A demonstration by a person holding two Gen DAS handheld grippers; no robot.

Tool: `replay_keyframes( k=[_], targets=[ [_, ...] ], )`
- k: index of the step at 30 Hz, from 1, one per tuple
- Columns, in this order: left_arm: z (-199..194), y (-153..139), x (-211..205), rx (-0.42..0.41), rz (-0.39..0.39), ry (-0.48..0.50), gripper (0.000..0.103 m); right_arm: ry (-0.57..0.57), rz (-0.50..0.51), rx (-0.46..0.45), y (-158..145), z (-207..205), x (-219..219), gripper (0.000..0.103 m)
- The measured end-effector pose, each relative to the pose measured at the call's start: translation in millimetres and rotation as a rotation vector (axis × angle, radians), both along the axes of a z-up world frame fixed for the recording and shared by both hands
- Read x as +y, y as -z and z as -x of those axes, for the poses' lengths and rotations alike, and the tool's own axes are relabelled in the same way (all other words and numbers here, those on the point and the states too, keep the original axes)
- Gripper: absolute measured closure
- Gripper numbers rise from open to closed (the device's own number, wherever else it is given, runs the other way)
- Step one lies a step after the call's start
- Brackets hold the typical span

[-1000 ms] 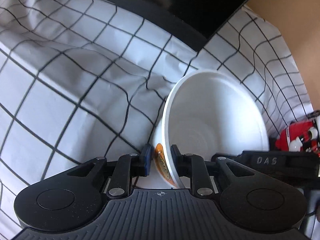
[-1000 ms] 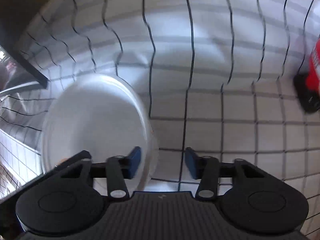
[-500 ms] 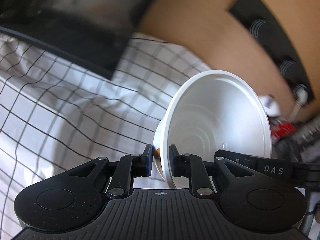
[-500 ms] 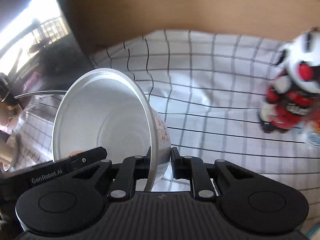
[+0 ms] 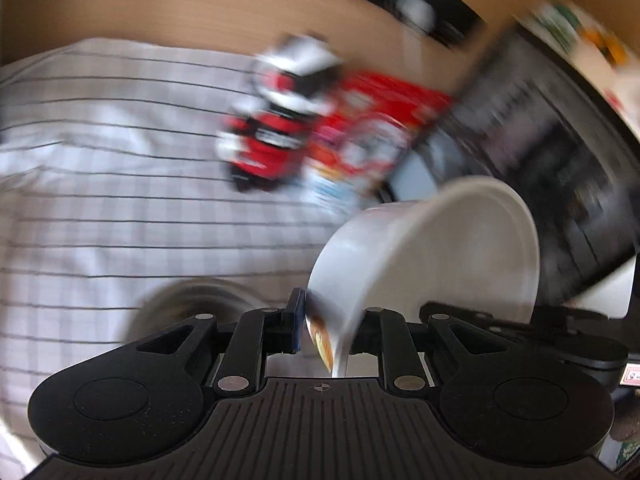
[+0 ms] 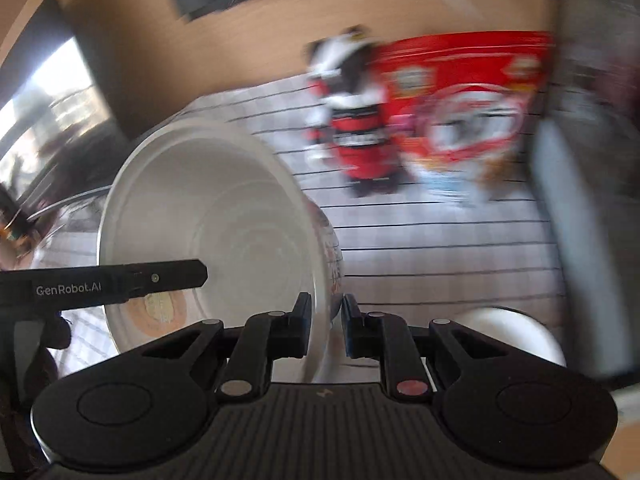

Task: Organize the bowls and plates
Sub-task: 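Lower the orange-printed bowl onto the plate stack with both grippers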

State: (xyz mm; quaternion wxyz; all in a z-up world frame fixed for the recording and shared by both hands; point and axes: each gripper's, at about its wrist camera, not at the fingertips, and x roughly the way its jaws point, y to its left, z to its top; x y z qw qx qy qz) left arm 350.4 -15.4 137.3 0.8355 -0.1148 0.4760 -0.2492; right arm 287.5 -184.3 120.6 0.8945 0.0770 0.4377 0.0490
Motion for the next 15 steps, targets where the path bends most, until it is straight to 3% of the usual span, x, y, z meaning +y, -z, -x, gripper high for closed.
replay_keyframes(
  k=[3,8,15],
  targets=[
    [-3.6,8.2,-50.9,0.012,-0.017,0.095,0.083,0.088,0.003,-0.011,6.1,23.0,-46.8,0.087],
    [-16.3,43.7,-117.1,0.103,-0.083,0.171,0.083,0.191,0.025,0.029,35.1,40.5,-95.6,0.087],
    [-28.4,72.9,-150.6,0.158,-0.154,0.187,0.082,0.258,-0.056,0.095,69.3,44.7,-123.7,0.086]
  ],
)
